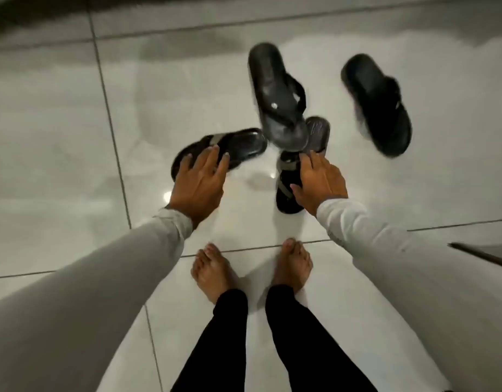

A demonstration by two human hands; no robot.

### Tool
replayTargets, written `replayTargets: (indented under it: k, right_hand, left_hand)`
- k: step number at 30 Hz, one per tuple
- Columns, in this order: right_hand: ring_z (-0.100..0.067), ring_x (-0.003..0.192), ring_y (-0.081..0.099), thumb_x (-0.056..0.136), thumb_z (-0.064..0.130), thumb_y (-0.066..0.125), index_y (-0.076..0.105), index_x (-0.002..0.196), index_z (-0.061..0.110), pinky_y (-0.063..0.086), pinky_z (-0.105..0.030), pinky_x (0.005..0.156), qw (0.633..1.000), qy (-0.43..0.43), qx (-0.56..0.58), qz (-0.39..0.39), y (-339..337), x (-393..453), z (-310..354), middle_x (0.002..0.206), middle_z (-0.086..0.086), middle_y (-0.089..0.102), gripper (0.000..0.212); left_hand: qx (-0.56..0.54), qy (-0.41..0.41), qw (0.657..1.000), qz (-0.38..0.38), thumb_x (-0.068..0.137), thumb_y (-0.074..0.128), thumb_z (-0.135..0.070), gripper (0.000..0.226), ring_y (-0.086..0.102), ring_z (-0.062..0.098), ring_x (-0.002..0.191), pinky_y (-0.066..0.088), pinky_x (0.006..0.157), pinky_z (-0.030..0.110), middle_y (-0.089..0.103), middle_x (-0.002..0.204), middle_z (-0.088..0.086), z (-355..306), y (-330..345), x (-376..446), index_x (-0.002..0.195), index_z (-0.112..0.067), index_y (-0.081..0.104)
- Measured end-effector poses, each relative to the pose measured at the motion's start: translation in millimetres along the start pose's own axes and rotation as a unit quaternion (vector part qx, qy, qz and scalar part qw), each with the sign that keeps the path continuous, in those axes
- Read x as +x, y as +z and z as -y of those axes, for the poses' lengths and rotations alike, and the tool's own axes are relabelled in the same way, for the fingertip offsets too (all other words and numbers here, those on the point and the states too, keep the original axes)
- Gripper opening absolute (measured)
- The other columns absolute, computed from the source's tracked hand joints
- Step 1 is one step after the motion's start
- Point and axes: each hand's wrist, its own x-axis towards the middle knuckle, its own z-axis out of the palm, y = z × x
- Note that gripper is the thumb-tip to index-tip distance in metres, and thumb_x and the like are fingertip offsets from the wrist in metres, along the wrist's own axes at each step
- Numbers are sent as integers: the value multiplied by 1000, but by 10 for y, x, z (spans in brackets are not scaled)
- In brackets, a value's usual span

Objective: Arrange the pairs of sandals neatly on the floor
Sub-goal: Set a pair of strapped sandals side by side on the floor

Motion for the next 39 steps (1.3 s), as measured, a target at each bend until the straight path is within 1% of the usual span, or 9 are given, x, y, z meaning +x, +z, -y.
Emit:
replayTargets:
  k: [2,4,6,10,13,16,23,29,39]
  right_hand:
    - [-39,133,44,89,30,64,35,147,6,42,-47,103,1000,-8,-11,3,280,236,-27,151,-18,41,69]
    - [-41,123,52,87,29,66,43,138,7,46,-49,97,999,-21,-28,11,421,370,-32,141,-17,50,60]
    - [-43,114,57,86,26,68,49,130,7,49,-50,91,999,-19,-32,4,528,485,-26,136,-17,51,52]
    - [-42,109,58,90,15,64,57,120,6,51,-49,83,998,-1,-55,-12,599,510,-19,133,-16,50,33]
    - [-40,108,60,94,22,61,60,119,8,52,-47,79,999,-6,-43,-4,633,424,-11,121,-13,60,29]
    - [-39,106,61,97,28,56,56,119,8,52,-44,74,1000,-16,3,10,604,264,50,115,-15,64,30]
    - [-35,94,63,93,30,53,56,112,12,46,-36,65,997,-44,49,41,595,-181,516,104,-11,65,26]
    - [-32,89,63,88,28,59,62,105,12,52,-38,63,994,-97,54,20,611,-419,1109,96,-10,66,23]
    - [-36,108,57,89,17,62,58,117,12,48,-41,75,982,-187,16,23,623,419,2140,116,-12,62,30]
  left_hand:
    - [33,2,998,60,97,51,-15,68,23,35,151,24,119,59,24,163,22,17,299,277,158,-8,22]
    - [77,2,992,104,95,53,-13,62,30,37,147,29,115,59,41,153,21,73,444,466,153,-7,31]
    - [129,23,986,99,92,56,-10,52,36,38,141,36,109,56,57,138,16,124,528,607,142,-8,44]
    - [168,61,980,89,88,60,-4,36,44,38,134,38,107,53,68,119,12,189,541,657,124,-9,61]
    - [136,69,985,80,93,52,-1,28,52,36,122,39,106,51,71,110,12,204,601,535,117,-10,63]
    - [74,48,995,45,99,42,-14,23,57,35,113,41,97,47,72,104,13,229,559,381,106,-9,63]
    - [44,-16,994,99,92,56,-15,15,59,31,106,44,87,41,72,101,8,379,453,6,105,-12,63]
    - [46,-39,994,95,92,59,-13,13,58,31,106,45,85,42,72,102,9,744,448,-403,104,-10,63]
    - [31,-88,993,77,93,57,-17,19,56,34,112,45,92,45,69,111,12,1385,523,-382,110,-8,62]
